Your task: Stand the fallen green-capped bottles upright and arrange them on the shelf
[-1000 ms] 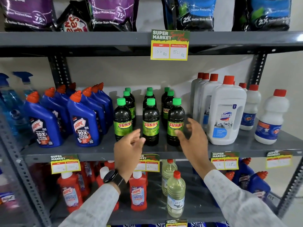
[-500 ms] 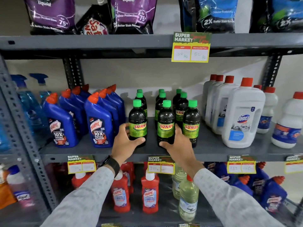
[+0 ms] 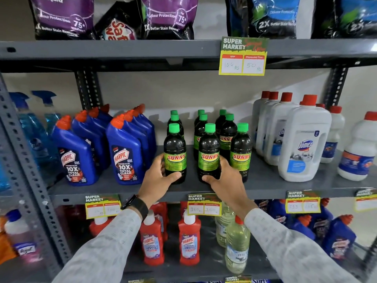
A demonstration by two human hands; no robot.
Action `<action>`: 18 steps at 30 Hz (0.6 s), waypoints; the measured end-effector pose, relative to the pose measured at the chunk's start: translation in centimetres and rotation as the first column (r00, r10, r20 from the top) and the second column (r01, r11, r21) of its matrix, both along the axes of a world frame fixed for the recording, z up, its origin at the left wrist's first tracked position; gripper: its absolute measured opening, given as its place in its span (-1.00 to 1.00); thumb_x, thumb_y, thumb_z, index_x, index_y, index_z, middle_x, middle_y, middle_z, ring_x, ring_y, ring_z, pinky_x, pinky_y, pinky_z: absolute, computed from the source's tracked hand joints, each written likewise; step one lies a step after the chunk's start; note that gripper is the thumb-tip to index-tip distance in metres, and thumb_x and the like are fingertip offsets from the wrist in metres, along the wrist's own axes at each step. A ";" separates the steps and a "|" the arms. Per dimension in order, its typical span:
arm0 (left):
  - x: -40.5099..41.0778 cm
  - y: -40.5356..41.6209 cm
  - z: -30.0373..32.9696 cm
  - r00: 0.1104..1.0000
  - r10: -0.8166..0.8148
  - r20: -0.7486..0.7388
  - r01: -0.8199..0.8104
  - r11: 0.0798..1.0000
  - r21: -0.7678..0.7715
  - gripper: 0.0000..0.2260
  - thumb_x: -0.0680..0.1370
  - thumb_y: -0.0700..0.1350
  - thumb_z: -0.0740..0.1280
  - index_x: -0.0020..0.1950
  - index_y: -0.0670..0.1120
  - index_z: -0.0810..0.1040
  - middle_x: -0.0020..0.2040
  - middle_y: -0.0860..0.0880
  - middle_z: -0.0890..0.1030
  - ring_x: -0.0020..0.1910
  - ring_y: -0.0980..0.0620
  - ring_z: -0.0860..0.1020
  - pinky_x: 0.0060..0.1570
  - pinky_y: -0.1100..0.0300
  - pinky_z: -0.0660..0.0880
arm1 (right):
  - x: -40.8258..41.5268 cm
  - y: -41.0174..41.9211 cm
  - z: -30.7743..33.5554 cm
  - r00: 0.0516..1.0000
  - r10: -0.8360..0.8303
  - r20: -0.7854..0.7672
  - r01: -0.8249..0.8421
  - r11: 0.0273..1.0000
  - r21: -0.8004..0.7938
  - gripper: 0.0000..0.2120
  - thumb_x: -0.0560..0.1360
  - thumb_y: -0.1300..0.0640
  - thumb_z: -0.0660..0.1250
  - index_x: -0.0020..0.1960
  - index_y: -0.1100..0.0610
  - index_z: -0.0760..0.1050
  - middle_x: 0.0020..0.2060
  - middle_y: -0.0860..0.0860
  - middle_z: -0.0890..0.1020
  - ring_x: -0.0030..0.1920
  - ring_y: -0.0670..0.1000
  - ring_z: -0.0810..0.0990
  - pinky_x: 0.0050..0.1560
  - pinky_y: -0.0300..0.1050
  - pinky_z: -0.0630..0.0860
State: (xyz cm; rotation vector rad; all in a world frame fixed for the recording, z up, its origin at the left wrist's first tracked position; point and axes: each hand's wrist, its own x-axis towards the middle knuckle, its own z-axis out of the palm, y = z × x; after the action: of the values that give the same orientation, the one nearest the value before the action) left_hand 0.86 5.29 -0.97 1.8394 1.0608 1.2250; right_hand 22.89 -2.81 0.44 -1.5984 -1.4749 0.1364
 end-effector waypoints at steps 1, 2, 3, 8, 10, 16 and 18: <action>0.0 0.0 0.1 1.000 -0.003 -0.003 0.003 1.000 0.001 -0.29 0.51 -0.18 0.54 0.58 -0.01 0.28 0.36 0.08 0.55 0.32 0.22 0.53 0.22 0.43 0.41 | 0.0 -0.1 0.0 1.000 0.001 0.006 -0.001 1.000 -0.005 -0.27 0.47 0.03 0.57 0.55 0.09 0.33 0.24 -0.03 0.66 0.26 0.06 0.60 0.24 -0.10 0.47; 0.0 0.0 0.1 1.000 -0.006 -0.003 0.006 1.000 0.000 -0.31 0.51 -0.19 0.53 0.57 0.00 0.29 0.33 0.12 0.56 0.28 0.30 0.53 0.20 0.46 0.42 | 0.0 -0.1 0.1 1.000 0.004 0.008 -0.004 1.000 -0.006 -0.27 0.47 0.03 0.57 0.55 0.09 0.34 0.24 -0.03 0.66 0.26 0.06 0.60 0.23 -0.12 0.46; 0.1 -0.1 0.1 1.000 -0.007 -0.005 0.007 1.000 0.006 -0.32 0.52 -0.20 0.53 0.56 0.02 0.30 0.30 0.16 0.56 0.24 0.37 0.52 0.20 0.47 0.43 | -0.1 -0.1 0.1 1.000 0.008 0.011 -0.008 1.000 -0.006 -0.28 0.48 0.04 0.57 0.55 0.09 0.34 0.24 -0.03 0.66 0.25 0.06 0.61 0.20 -0.14 0.45; 0.1 -0.3 0.1 1.000 0.006 -0.018 -0.006 1.000 0.003 -0.31 0.52 -0.19 0.52 0.57 0.04 0.28 0.31 0.16 0.54 0.25 0.35 0.49 0.12 0.52 0.39 | -0.3 -0.2 0.3 1.000 0.020 0.023 -0.019 0.999 -0.028 -0.27 0.49 0.04 0.56 0.56 0.10 0.31 0.24 -0.02 0.66 0.25 0.05 0.61 0.18 -0.18 0.44; 0.1 -0.2 0.1 1.000 0.014 -0.025 -0.014 1.000 0.001 -0.31 0.52 -0.18 0.52 0.57 0.05 0.28 0.30 0.19 0.54 0.25 0.37 0.48 0.12 0.54 0.38 | -0.3 0.1 0.1 1.000 0.016 0.022 -0.016 1.000 -0.021 -0.25 0.48 0.03 0.56 0.57 0.09 0.31 0.25 -0.03 0.66 0.26 0.04 0.61 0.24 -0.13 0.47; 0.1 -0.8 0.2 0.996 0.047 -0.075 -0.045 0.999 0.025 -0.28 0.54 -0.13 0.51 0.60 0.12 0.25 0.32 0.19 0.55 0.29 0.30 0.51 0.40 0.22 0.42 | -0.1 0.2 -0.2 0.999 0.031 0.040 -0.030 0.999 -0.024 -0.26 0.49 0.00 0.55 0.56 0.07 0.29 0.21 -0.04 0.67 0.21 0.03 0.64 0.21 -0.11 0.52; 0.3 -1.5 0.3 0.993 0.070 -0.096 -0.066 0.997 0.042 -0.21 0.54 -0.08 0.50 0.65 0.11 0.13 0.42 0.11 0.52 0.38 0.13 0.49 0.46 0.10 0.36 | -0.1 0.1 -0.2 0.998 0.046 0.041 -0.045 0.999 -0.026 -0.22 0.49 -0.01 0.55 0.58 0.09 0.26 0.22 -0.03 0.66 0.22 0.04 0.64 0.22 -0.09 0.54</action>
State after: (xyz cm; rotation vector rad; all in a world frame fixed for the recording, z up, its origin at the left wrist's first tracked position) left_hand 1.18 3.75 -0.71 1.9237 1.1692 1.2137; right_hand 22.81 -2.74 0.21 -1.5973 -1.5479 0.1485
